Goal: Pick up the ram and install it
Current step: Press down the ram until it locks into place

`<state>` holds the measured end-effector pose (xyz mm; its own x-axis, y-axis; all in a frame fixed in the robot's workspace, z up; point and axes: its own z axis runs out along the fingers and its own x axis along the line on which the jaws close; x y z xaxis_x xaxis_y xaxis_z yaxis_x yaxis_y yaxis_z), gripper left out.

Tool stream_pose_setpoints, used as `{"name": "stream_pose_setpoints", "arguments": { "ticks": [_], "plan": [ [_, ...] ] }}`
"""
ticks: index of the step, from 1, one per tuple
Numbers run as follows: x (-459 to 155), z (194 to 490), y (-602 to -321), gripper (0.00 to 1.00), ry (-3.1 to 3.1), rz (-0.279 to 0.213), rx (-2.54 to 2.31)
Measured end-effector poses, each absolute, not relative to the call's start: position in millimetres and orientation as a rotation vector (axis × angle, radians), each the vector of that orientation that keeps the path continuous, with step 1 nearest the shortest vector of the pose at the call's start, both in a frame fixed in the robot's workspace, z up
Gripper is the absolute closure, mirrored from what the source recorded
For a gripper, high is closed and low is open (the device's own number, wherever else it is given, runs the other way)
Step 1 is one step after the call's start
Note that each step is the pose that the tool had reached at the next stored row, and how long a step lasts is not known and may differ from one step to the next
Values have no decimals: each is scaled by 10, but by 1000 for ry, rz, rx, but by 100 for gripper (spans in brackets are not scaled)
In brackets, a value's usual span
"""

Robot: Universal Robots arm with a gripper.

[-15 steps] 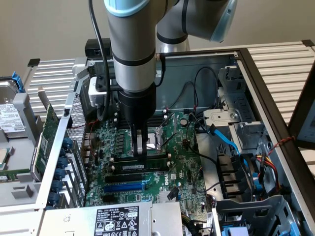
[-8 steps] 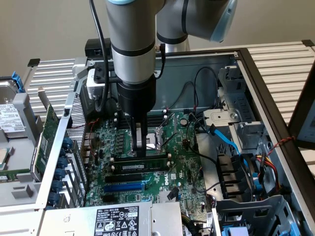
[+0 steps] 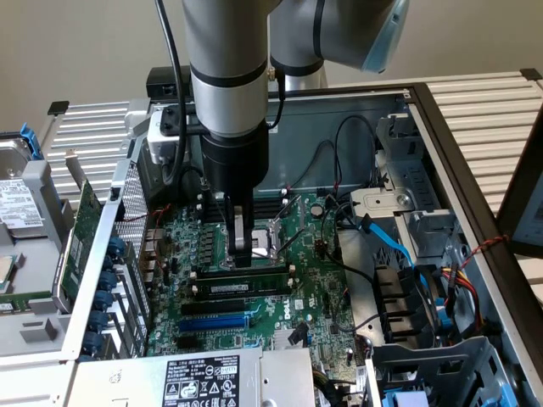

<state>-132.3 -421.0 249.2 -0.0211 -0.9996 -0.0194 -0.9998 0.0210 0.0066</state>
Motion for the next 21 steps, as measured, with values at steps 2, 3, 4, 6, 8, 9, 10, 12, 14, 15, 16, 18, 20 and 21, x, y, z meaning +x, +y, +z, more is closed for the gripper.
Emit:
{"name": "stream_pose_setpoints", "arguments": {
  "ticks": [2,3,4,6,8,9,10,12,14,15,16,18,20,21],
  "plan": [
    [-1323,2492,-4210,90,2238,29,-2191],
    [-1323,2492,-4210,90,2238,29,-2191],
    [-1323,2492,-4210,90,2238,29,-2191],
    [-1323,2492,-4210,90,2238,29,-2191],
    [-1323,2492,-4210,90,2238,29,-2191],
    [-1323,2492,-4210,90,2241,29,-2188],
    [-1323,2492,-4210,90,2254,29,-2174],
    [-1323,2492,-4210,90,2285,29,-2141],
    [-1323,2492,-4210,90,2314,29,-2109],
    [-1323,2492,-4210,90,2328,29,-2094],
    [-1323,2492,-4210,90,2343,29,-2077],
    [-1323,2492,-4210,90,2372,29,-2042],
    [-1323,2492,-4210,90,2403,28,-2005],
    [-1323,2492,-4210,90,2418,28,-1987]
  ]
}}
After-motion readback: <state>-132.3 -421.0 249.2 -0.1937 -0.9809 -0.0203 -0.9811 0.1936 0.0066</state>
